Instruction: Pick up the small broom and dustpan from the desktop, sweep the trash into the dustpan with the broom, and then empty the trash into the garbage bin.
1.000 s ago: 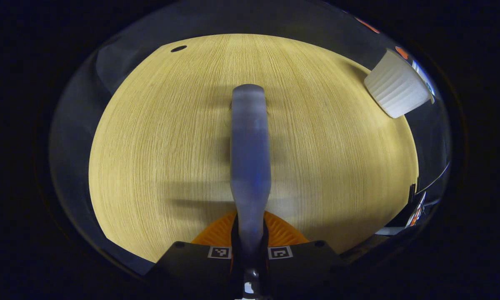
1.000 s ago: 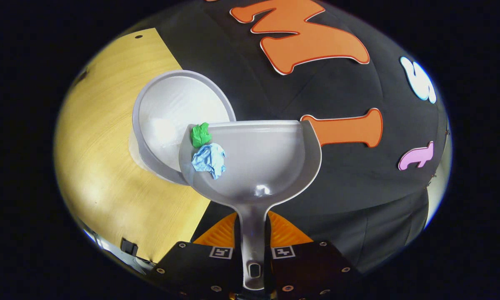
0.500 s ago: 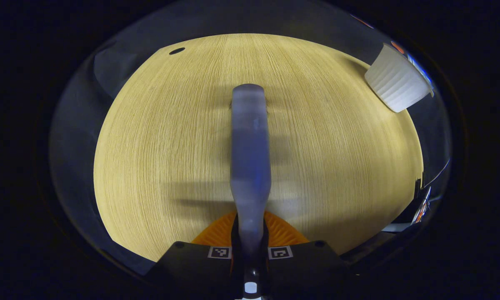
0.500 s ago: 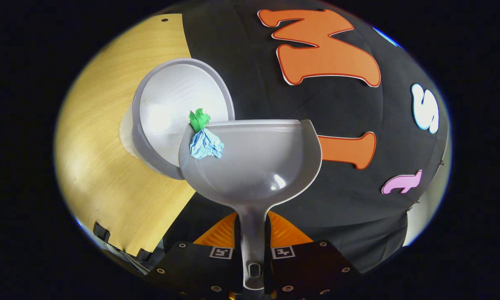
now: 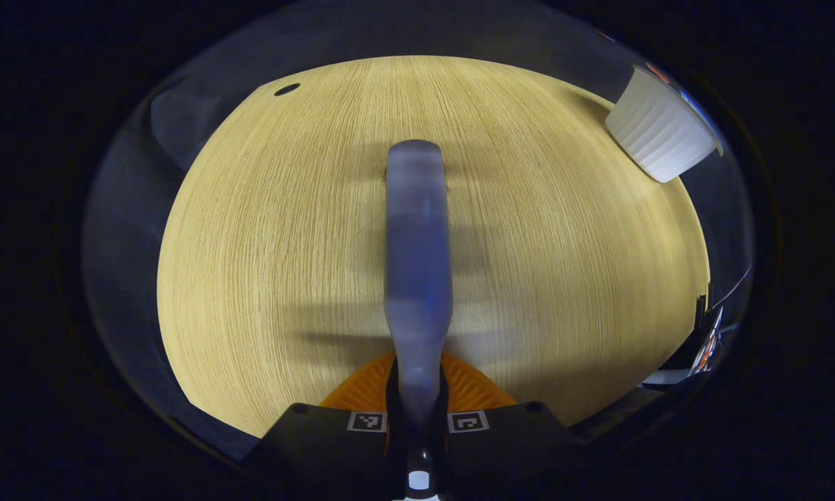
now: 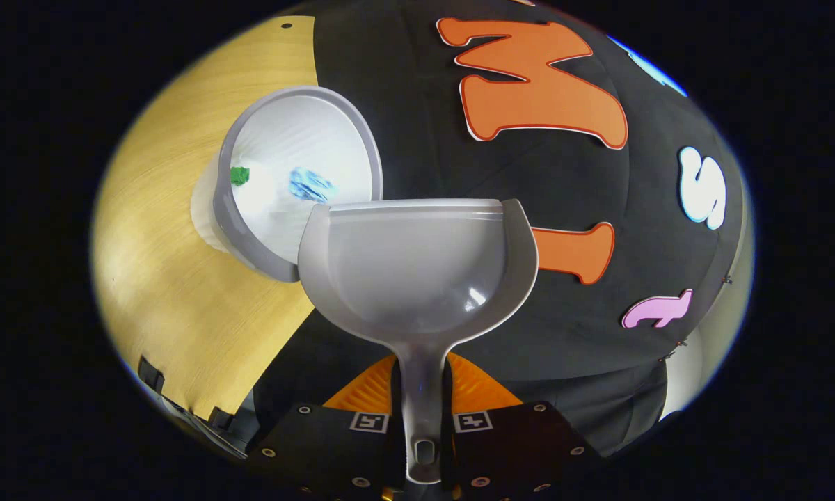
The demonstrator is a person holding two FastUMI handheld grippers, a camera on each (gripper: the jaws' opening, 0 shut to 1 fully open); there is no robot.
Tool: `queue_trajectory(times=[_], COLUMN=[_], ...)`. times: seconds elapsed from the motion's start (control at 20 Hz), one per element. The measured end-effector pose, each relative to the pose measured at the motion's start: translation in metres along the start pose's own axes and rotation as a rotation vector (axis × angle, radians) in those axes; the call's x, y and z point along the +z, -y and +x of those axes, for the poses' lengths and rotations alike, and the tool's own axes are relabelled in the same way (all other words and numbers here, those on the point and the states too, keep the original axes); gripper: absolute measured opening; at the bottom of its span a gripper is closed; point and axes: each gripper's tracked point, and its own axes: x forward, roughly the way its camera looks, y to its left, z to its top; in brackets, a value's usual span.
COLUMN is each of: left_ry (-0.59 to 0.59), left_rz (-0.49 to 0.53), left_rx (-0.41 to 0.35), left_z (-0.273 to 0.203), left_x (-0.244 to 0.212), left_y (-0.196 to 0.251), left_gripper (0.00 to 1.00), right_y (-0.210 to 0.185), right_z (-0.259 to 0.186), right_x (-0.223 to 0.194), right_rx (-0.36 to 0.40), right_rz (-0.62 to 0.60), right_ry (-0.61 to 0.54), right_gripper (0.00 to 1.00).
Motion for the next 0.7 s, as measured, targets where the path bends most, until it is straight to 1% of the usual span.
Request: queue_trajectory(times=[0.05,0.1,0.15,0.35,0.5,0.7], left_ry=[0.002,0.004,0.006,0.012,0.022,0.034], left_rz=[-0.006,-0.011,-0.015,-0.033,-0.015,0.045], left_rx=[-0.002,-0.004,-0.005,-0.025,-0.05,-0.096], left_z=[0.003,0.006,0.009,0.021,0.028,0.038], left_x=[0.014,0.028,0.043,0.102,0.148,0.219], left_y=[0.009,0.018,0.026,0.067,0.098,0.133], left_gripper=[0.17,0.17,0.17,0.17,0.17,0.18], right_y=[0.002,0.003,0.001,-0.001,-0.014,-0.037], right_z=[0.0,-0.003,-0.006,-0.023,-0.057,-0.105], right_x=[-0.005,-0.009,-0.014,-0.023,-0.025,-0.019], right_rx=[-0.003,0.002,0.014,0.04,0.073,0.112], right_rz=[0.009,0.034,0.065,0.196,0.303,0.409], right_ry=[-0.006,-0.014,-0.017,-0.017,-0.032,-0.056], right_gripper=[0.19,0.22,0.19,0.19,0.19,0.19])
